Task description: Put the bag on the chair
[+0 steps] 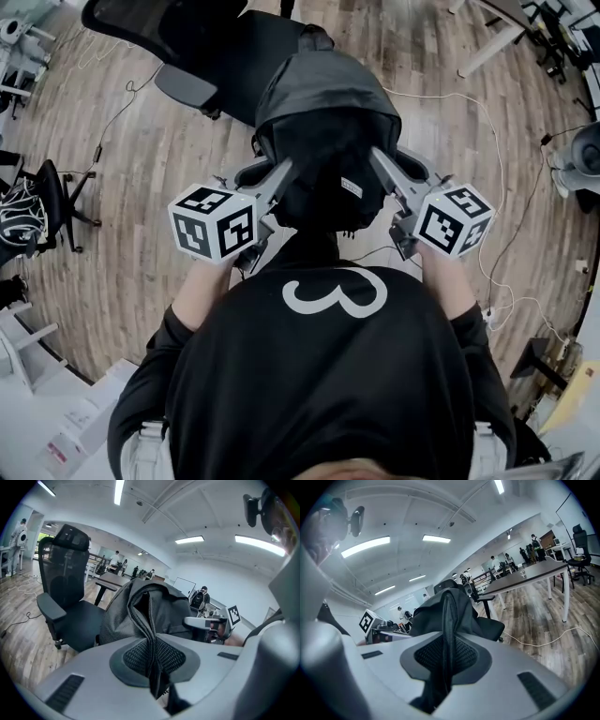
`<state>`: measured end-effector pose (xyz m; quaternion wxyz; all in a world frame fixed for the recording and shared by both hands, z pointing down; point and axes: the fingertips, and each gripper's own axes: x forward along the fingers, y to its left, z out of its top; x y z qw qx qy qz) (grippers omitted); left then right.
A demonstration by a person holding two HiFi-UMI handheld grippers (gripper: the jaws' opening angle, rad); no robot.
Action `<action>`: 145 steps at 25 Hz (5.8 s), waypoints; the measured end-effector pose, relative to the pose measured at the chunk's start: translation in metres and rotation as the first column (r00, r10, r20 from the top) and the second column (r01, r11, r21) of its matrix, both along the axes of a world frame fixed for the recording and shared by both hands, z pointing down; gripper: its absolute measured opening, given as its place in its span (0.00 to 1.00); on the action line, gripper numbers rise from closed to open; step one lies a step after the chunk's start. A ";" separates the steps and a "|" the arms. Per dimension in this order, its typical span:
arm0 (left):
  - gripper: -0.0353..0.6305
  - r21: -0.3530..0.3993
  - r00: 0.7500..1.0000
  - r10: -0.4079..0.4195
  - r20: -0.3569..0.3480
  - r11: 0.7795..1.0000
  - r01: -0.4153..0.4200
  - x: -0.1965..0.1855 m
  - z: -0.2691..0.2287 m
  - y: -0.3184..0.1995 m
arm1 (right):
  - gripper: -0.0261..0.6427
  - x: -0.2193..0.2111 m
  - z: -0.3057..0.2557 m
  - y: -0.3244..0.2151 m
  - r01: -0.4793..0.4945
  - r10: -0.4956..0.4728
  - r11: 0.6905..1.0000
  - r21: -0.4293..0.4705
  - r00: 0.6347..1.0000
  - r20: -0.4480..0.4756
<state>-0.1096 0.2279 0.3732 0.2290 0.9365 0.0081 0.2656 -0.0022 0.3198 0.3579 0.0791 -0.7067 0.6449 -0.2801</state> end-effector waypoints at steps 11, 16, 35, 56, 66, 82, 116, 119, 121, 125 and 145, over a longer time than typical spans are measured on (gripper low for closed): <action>0.12 -0.025 0.999 -0.033 0.026 0.999 0.034 0.066 0.022 -0.074 | 0.13 0.067 0.021 -0.075 0.009 -0.008 0.999 -0.050 1.000 0.030; 0.12 -0.037 0.997 -0.066 0.036 0.997 0.067 0.098 0.025 -0.110 | 0.13 0.101 0.024 -0.113 0.039 -0.037 0.997 -0.069 0.998 0.042; 0.12 -0.073 0.985 -0.175 0.007 0.982 0.175 0.139 0.011 -0.245 | 0.13 0.153 0.006 -0.266 0.166 -0.166 0.981 -0.103 0.986 0.010; 0.12 -0.060 0.943 -0.331 -0.036 0.943 0.328 0.133 -0.010 -0.316 | 0.12 0.155 -0.015 -0.362 0.302 -0.304 0.950 -0.079 0.953 -0.014; 0.12 -0.062 0.896 -0.443 0.023 0.894 0.443 0.156 0.001 -0.362 | 0.12 0.184 0.000 -0.424 0.411 -0.409 0.908 -0.077 0.912 0.036; 0.12 -0.044 0.777 -0.626 0.074 0.776 0.629 0.199 0.011 -0.445 | 0.12 0.231 0.011 -0.532 0.595 -0.592 0.801 -0.063 0.804 0.062; 0.12 -0.020 0.654 -0.748 0.110 0.656 0.754 0.203 0.054 -0.567 | 0.12 0.234 0.056 -0.678 0.709 -0.707 0.701 -0.071 0.705 0.060; 0.12 -0.034 0.647 -0.754 0.113 0.648 0.761 0.202 0.062 -0.576 | 0.12 0.233 0.063 -0.688 0.709 -0.707 0.701 -0.077 0.705 0.059; 0.12 -0.036 0.643 -0.757 0.114 0.644 0.765 0.200 0.067 -0.581 | 0.12 0.232 0.068 -0.693 0.709 -0.707 0.701 -0.083 0.705 0.055; 0.12 -0.044 0.639 -0.760 0.119 0.639 0.768 0.200 0.078 -0.591 | 0.12 0.232 0.080 -0.703 0.703 -0.703 0.704 -0.099 0.710 0.035; 0.12 -0.081 0.618 -0.766 0.178 0.615 0.784 0.194 0.130 -0.617 | 0.12 0.231 0.135 -0.725 0.684 -0.686 0.707 -0.182 0.725 0.063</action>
